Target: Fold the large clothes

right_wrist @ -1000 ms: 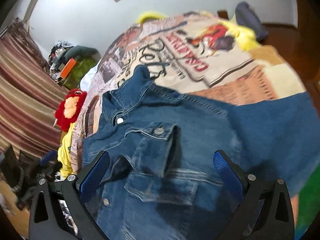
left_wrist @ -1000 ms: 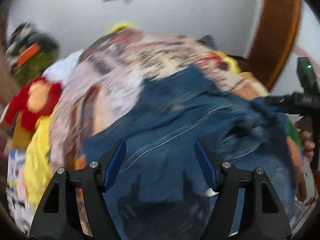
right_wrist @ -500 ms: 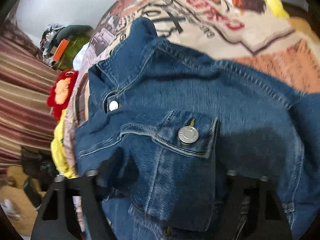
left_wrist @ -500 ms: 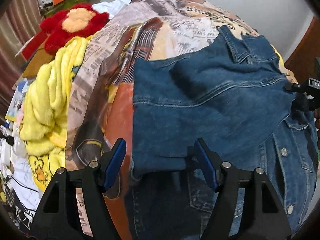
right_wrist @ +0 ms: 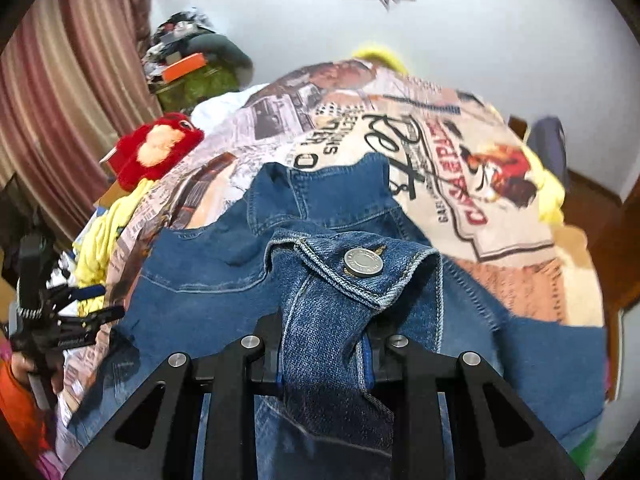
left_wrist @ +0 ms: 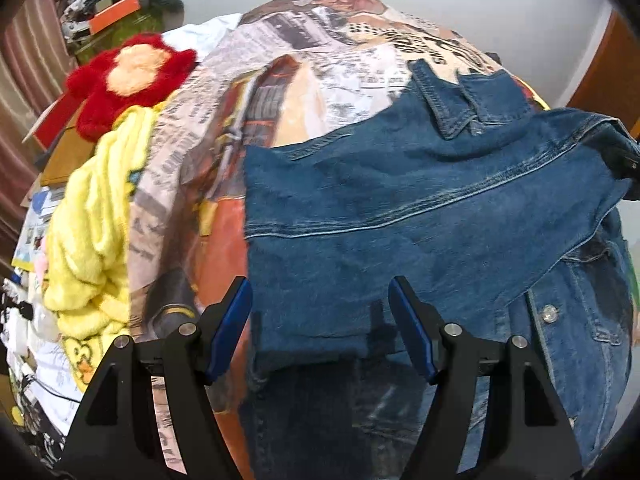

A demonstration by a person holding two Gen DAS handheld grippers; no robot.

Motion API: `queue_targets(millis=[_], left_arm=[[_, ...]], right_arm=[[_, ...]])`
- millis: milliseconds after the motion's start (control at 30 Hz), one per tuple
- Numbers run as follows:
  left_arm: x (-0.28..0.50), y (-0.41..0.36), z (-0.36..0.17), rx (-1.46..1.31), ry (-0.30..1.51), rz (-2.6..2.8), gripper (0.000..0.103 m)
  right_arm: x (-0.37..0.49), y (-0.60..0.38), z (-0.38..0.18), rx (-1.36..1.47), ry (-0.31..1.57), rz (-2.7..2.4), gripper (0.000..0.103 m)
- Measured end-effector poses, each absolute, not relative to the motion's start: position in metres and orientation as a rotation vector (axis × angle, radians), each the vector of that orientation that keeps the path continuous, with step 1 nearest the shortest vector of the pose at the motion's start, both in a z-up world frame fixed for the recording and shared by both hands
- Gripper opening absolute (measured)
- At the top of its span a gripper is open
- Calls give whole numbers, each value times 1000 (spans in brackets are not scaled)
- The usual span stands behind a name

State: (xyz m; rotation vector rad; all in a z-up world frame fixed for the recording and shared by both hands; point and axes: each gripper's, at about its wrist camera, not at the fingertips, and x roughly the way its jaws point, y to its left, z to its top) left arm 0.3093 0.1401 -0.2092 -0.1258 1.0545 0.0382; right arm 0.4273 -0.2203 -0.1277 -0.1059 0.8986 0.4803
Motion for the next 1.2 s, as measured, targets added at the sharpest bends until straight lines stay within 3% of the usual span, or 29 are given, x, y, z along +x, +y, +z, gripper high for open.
queue_targets(millis=[400,533,633,700,767,800,967,1200], left_arm=[[327,98,-239,-128,1142,-84,70],[329,101,-243,-139,1153,-85,77],[328,101,-249,-129,1164,-85,82],[326,101,-250,-119,1159,-85,83],[324,102,-251,-114,1152,-81,84],[324,102,-251,-115,1151,-77,85],[322,98,-247,-85,1147,-57,85],[326,76,-211,20,1074,-63,85]], right_arm=[[421,-257,-179,-210,987,386,25],[421,-265,-196,-199,1026,382,26],[421,-268,-205,-216,1049,356,36],[419,-273,-206,-241,1033,304,49],[419,-278,-206,-275,1016,246,73],[419,-282,-205,-281,1010,231,76],[413,-296,-194,-222,1032,261,77],[399,-324,-141,-137,915,242,77]])
